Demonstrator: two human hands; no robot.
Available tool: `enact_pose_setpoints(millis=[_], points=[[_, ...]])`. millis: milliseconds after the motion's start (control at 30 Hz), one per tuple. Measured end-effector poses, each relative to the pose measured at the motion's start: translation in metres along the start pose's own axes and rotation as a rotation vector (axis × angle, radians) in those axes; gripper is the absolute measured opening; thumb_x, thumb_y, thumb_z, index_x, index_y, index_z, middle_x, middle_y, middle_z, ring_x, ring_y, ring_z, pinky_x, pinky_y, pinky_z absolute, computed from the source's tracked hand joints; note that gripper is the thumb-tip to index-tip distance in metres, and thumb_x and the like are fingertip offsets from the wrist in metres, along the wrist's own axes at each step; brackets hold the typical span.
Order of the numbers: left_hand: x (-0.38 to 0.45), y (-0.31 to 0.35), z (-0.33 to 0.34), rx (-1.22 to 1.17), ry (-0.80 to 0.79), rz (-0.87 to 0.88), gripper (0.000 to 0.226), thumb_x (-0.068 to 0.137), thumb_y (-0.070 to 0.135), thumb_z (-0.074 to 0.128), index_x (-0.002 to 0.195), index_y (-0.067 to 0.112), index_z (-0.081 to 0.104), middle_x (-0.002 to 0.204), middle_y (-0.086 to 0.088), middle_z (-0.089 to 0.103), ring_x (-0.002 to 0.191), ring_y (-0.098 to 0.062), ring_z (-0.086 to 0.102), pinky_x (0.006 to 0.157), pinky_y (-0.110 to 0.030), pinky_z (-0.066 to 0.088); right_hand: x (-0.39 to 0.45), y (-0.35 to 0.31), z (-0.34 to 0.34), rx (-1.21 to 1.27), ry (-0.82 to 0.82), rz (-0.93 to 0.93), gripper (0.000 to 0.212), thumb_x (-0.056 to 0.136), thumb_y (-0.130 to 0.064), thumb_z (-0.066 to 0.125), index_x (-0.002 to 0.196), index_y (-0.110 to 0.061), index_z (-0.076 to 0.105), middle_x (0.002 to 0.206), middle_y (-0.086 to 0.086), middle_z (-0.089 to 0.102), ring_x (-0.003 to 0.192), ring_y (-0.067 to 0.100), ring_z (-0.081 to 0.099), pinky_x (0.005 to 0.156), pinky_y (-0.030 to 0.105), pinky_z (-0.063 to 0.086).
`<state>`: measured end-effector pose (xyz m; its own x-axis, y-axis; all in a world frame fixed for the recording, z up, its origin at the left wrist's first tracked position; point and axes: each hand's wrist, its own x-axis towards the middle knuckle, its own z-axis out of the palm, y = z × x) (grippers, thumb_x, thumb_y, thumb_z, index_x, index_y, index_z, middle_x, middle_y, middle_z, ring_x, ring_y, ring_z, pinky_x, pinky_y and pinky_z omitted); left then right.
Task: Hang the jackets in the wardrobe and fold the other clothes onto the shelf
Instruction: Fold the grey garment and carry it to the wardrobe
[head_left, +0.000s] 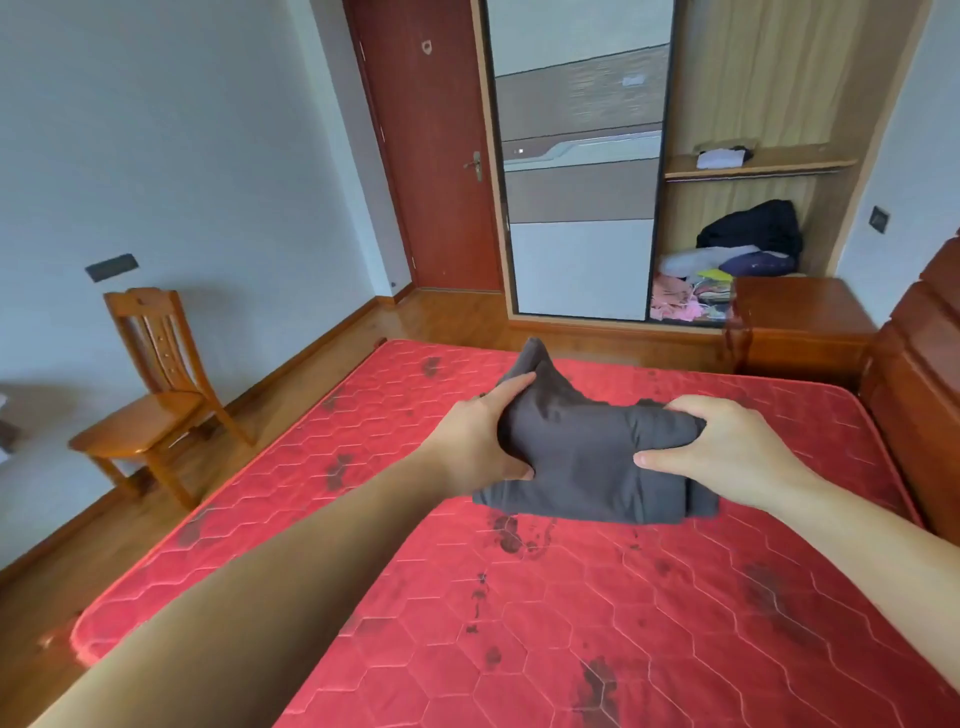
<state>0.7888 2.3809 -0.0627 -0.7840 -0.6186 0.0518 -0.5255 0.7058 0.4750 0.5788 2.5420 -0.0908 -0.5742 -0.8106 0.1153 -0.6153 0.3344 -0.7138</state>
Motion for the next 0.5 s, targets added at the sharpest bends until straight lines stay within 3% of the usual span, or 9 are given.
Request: enact_pose_setpoints(millis=[67, 133, 267, 400, 467, 500], points=[[-0.016, -0.015, -0.007, 0.107, 0.079, -0.064, 0.090, 0.067, 0.026, 0.080, 0.145, 0.033, 0.036, 0.123, -0.003, 0.064, 0.113, -0.028, 0.058, 0.095, -0.036, 0.044, -0.004, -0.021, 0.014, -0.052, 0.029, -0.061, 0.029, 0.065, -0.039, 0.085, 0.085, -0.034, 0.065, 0.083, -0.016, 0.067, 0.077, -0.001, 0.058, 0.058, 0.023, 0.044], [-0.036, -0.036, -0.015, 0.204, 0.160, -0.122, 0.076, 0.068, 0.033, 0.078, 0.137, 0.033, 0.045, 0.117, 0.001, 0.068, 0.111, -0.026, 0.060, 0.096, -0.038, 0.043, -0.011, -0.045, 0.031, -0.106, 0.044, -0.136, 0.033, 0.064, -0.045, 0.083, 0.089, -0.036, 0.063, 0.087, -0.014, 0.067, 0.079, 0.007, 0.062, 0.063, 0.031, 0.051], [-0.092, -0.087, -0.045, 0.130, 0.278, -0.188, 0.050, 0.067, 0.036, 0.073, 0.115, 0.037, 0.061, 0.104, 0.004, 0.071, 0.102, -0.026, 0.064, 0.087, -0.038, 0.050, -0.030, -0.108, 0.072, -0.215, 0.062, -0.307, 0.036, 0.066, -0.043, 0.081, 0.095, -0.031, 0.062, 0.094, -0.005, 0.059, 0.088, 0.021, 0.058, 0.072, 0.038, 0.051], [-0.161, -0.133, -0.085, 0.288, 0.389, -0.286, 0.038, 0.075, 0.050, 0.066, 0.112, 0.044, 0.065, 0.128, 0.003, 0.046, 0.123, -0.027, 0.038, 0.100, -0.042, 0.037, -0.052, -0.187, 0.109, -0.321, 0.093, -0.451, 0.029, 0.067, -0.041, 0.082, 0.081, -0.027, 0.060, 0.094, -0.005, 0.044, 0.093, 0.023, 0.049, 0.067, 0.033, 0.043], [-0.201, -0.158, -0.109, 0.433, 0.439, -0.195, 0.035, 0.078, 0.050, 0.062, 0.111, 0.037, 0.067, 0.141, 0.006, 0.040, 0.135, -0.025, 0.028, 0.110, -0.042, 0.025, -0.062, -0.231, 0.122, -0.409, 0.063, -0.589, 0.031, 0.062, -0.045, 0.085, 0.076, -0.026, 0.066, 0.119, -0.003, 0.045, 0.112, 0.023, 0.038, 0.083, 0.036, 0.041], [-0.223, -0.170, -0.122, 0.487, 0.399, -0.155, 0.035, 0.079, 0.048, 0.061, 0.109, 0.033, 0.066, 0.139, 0.007, 0.045, 0.135, -0.022, 0.032, 0.112, -0.040, 0.022, -0.067, -0.255, 0.130, -0.460, 0.014, -0.665, 0.032, 0.060, -0.049, 0.085, 0.075, -0.028, 0.066, 0.128, -0.005, 0.047, 0.117, 0.022, 0.038, 0.090, 0.038, 0.038]])
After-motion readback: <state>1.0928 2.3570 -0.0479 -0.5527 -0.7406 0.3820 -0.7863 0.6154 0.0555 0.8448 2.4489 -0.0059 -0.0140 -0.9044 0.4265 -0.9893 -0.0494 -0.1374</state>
